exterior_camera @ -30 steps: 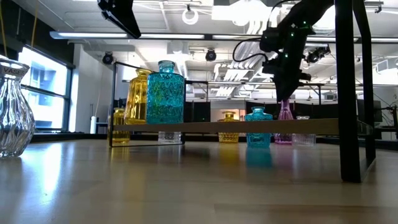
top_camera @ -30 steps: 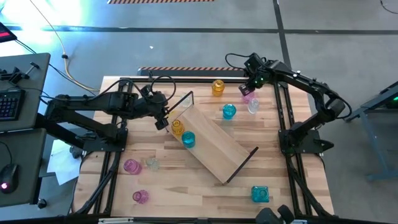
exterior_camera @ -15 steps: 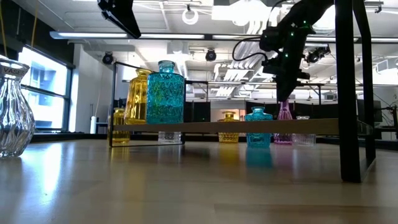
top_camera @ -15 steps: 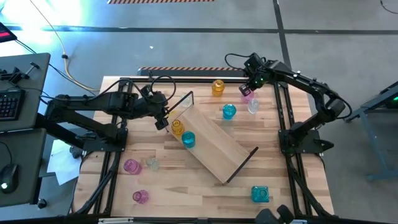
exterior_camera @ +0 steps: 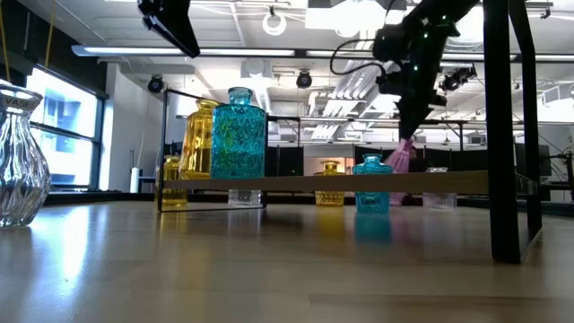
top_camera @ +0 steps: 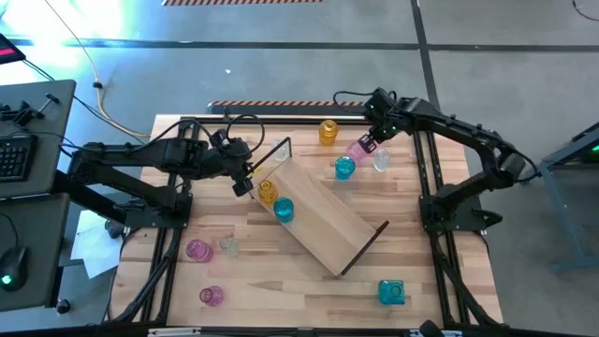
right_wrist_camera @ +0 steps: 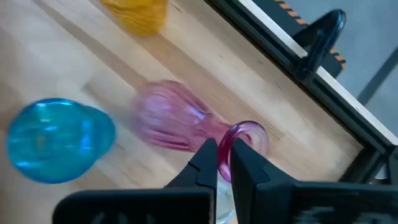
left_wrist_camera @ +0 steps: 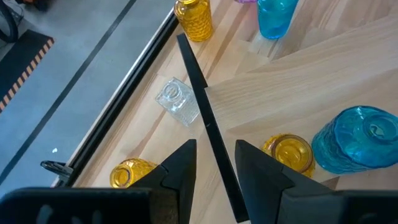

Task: Sort vases onto shelf
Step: Put the top right pink crystal vase on the shelf

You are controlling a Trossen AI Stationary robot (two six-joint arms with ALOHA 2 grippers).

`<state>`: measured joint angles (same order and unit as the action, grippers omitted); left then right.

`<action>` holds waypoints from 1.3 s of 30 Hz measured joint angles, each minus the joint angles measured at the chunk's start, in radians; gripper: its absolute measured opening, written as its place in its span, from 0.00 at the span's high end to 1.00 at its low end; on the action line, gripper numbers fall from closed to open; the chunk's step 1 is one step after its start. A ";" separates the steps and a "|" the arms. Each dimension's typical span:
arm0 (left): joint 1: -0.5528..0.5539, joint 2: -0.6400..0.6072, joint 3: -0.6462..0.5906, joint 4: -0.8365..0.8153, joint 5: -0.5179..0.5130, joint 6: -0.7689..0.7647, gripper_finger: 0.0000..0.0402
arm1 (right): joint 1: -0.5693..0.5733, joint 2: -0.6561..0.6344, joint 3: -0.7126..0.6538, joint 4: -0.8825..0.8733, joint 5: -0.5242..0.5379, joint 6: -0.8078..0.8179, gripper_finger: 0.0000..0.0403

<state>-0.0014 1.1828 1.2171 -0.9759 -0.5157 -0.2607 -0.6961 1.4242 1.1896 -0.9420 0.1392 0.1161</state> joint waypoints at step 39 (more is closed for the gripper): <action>0.000 0.001 0.000 -0.001 0.009 -0.024 0.74 | 0.112 -0.424 0.006 -0.176 0.085 0.144 1.00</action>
<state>-0.0016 1.1835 1.2171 -0.9768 -0.5068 -0.2848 -0.5837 1.0000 1.1954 -1.1184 0.2247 0.2601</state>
